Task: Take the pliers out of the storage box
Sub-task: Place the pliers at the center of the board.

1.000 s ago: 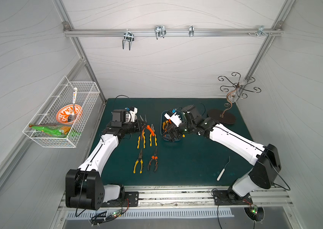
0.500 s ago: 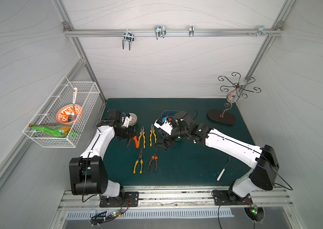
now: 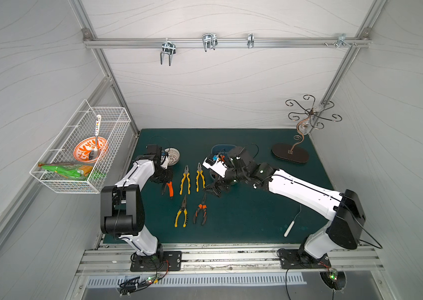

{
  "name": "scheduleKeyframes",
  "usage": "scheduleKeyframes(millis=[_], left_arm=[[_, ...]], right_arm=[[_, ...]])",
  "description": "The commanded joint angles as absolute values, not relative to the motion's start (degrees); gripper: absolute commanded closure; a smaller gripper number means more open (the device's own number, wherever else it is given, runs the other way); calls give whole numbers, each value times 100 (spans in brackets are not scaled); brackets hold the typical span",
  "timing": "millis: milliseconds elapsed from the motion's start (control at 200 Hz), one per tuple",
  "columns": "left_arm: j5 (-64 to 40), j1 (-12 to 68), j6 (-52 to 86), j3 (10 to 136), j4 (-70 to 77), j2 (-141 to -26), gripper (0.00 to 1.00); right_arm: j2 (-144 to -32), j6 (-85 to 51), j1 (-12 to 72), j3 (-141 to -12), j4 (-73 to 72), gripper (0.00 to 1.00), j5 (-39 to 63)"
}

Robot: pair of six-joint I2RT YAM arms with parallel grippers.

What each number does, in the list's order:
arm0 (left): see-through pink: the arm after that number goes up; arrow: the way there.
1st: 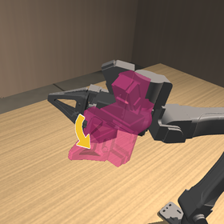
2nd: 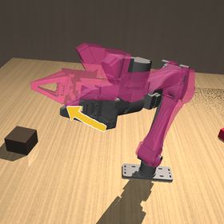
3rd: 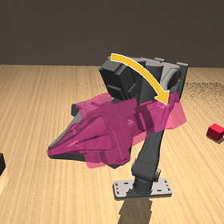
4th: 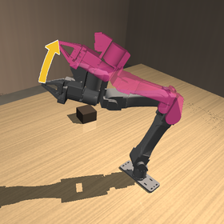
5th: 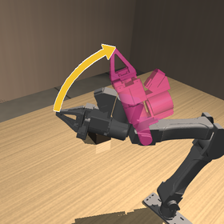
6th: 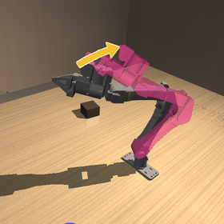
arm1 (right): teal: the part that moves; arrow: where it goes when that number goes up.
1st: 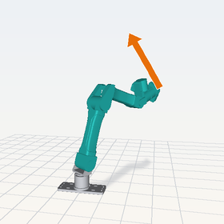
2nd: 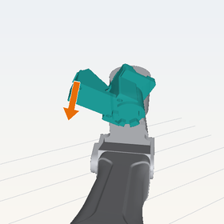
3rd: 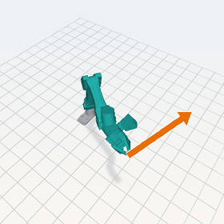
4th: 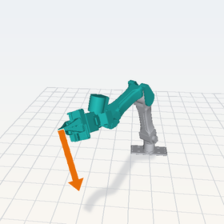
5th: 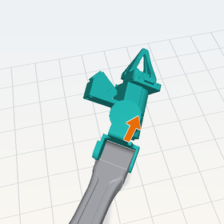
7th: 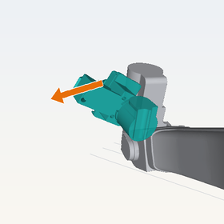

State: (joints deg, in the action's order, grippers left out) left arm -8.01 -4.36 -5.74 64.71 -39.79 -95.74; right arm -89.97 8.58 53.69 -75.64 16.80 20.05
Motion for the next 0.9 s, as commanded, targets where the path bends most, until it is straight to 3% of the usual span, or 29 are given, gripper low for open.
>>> scheduleKeyframes(millis=[0,475,895], left_arm=[[-670,-453,-429,6562,-3647,-9733,100],[-610,-454,-270,6640,-3548,-10507,97],[-308,-457,-209,6671,-3675,-10370,48]], right_arm=[[-8829,900,5388,-7532,1673,1,1911],[-8737,879,5388,-7280,1504,1,1717],[-8657,904,5370,-7268,1583,1,1621]])
